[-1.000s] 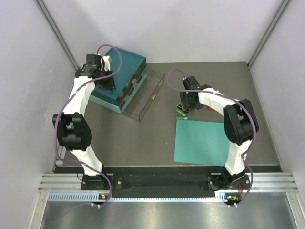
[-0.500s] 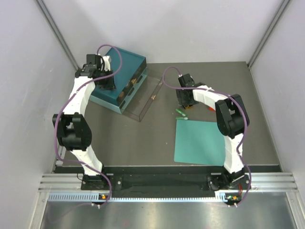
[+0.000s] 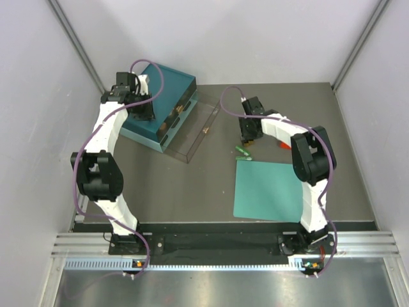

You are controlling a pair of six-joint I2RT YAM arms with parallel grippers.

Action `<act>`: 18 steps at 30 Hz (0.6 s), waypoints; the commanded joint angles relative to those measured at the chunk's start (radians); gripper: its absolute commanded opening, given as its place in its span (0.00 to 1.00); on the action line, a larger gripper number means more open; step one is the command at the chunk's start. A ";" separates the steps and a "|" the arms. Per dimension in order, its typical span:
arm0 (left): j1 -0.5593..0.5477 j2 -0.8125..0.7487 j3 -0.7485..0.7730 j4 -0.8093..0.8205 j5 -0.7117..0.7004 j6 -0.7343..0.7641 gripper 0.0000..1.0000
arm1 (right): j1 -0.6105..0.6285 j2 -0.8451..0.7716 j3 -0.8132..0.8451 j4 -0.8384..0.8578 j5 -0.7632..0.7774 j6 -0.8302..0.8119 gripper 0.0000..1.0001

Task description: Organize the makeup

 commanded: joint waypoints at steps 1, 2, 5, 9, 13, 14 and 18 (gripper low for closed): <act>-0.015 0.103 -0.059 -0.172 -0.006 0.014 0.32 | -0.005 -0.074 0.071 0.012 -0.077 0.035 0.00; -0.015 0.103 -0.059 -0.174 -0.006 0.014 0.32 | -0.003 -0.077 0.109 0.007 -0.088 0.042 0.00; -0.015 0.104 -0.059 -0.174 -0.006 0.014 0.32 | 0.002 -0.079 0.189 -0.014 -0.116 0.079 0.00; -0.015 0.103 -0.057 -0.176 -0.003 0.014 0.32 | 0.015 -0.079 0.280 -0.023 -0.163 0.114 0.00; -0.015 0.101 -0.056 -0.174 -0.003 0.014 0.32 | 0.031 -0.064 0.366 -0.023 -0.205 0.151 0.00; -0.015 0.103 -0.056 -0.174 -0.003 0.014 0.32 | 0.041 -0.050 0.401 -0.023 -0.212 0.157 0.00; -0.015 0.103 -0.057 -0.174 -0.002 0.014 0.32 | 0.083 -0.007 0.478 -0.026 -0.238 0.177 0.00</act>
